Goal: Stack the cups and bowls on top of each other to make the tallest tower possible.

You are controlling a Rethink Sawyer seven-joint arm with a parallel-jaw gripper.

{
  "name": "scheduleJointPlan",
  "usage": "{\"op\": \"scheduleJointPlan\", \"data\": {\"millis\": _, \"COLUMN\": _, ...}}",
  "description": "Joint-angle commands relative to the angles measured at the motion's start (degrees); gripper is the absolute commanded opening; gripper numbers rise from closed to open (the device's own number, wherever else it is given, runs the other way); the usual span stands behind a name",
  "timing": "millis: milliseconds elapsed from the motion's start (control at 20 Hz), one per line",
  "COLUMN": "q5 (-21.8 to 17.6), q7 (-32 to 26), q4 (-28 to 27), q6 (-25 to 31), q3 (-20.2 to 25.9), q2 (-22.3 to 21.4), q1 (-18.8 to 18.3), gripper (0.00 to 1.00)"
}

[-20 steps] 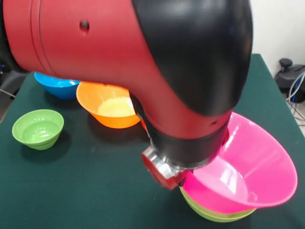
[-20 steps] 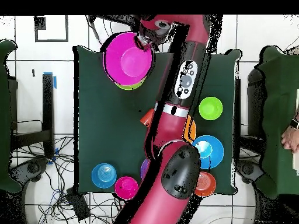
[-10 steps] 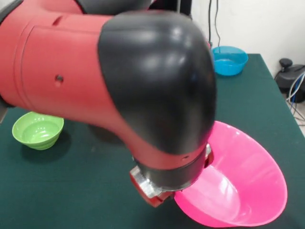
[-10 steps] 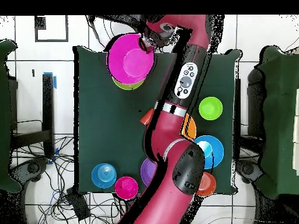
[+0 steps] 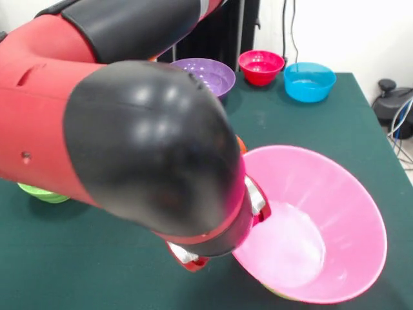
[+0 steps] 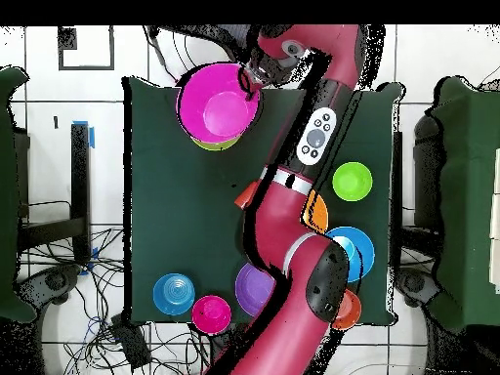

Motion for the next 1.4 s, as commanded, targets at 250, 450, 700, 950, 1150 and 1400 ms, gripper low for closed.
{"op": "scheduleJointPlan", "data": {"millis": 250, "q5": -10.77, "q7": -5.78, "q4": -7.88, "q6": 12.07, "q3": 6.15, "q2": 1.12, "q1": -1.19, "gripper": 0.00}}
{"op": "scheduleJointPlan", "data": {"millis": 450, "q5": -11.72, "q7": -5.28, "q4": -7.92, "q6": 12.04, "q3": 7.41, "q2": 1.52, "q1": -1.43, "gripper": 0.00}}
{"op": "scheduleJointPlan", "data": {"millis": 700, "q5": -12.05, "q7": -4.06, "q4": -8.80, "q6": 10.93, "q3": 10.59, "q2": 2.16, "q1": -1.33, "gripper": 0.00}}
{"op": "scheduleJointPlan", "data": {"millis": 950, "q5": -10.17, "q7": -2.97, "q4": -9.59, "q6": 8.88, "q3": 12.84, "q2": 3.07, "q1": -1.53, "gripper": 0.00}}
{"op": "scheduleJointPlan", "data": {"millis": 1150, "q5": -9.59, "q7": -5.44, "q4": -9.35, "q6": 6.57, "q3": 12.69, "q2": 3.66, "q1": -1.78, "gripper": 0.00}}
{"op": "scheduleJointPlan", "data": {"millis": 1400, "q5": -10.03, "q7": -9.47, "q4": -8.68, "q6": 3.90, "q3": 11.61, "q2": 3.99, "q1": -1.89, "gripper": 0.00}}
